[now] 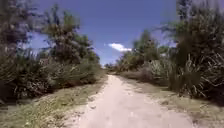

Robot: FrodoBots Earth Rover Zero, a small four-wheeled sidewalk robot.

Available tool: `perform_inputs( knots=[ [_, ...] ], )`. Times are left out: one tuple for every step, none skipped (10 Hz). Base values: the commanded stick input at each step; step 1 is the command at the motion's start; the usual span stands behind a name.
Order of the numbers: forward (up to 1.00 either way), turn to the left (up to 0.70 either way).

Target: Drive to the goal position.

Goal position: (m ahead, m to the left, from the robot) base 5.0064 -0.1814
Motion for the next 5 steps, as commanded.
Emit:
perform_inputs(
  knots=[
    [0.70,0.00],
    [0.70,0.00],
    [0.70,0.00],
    [0.70,0.00],
    [0.70,0.00]
  ],
)
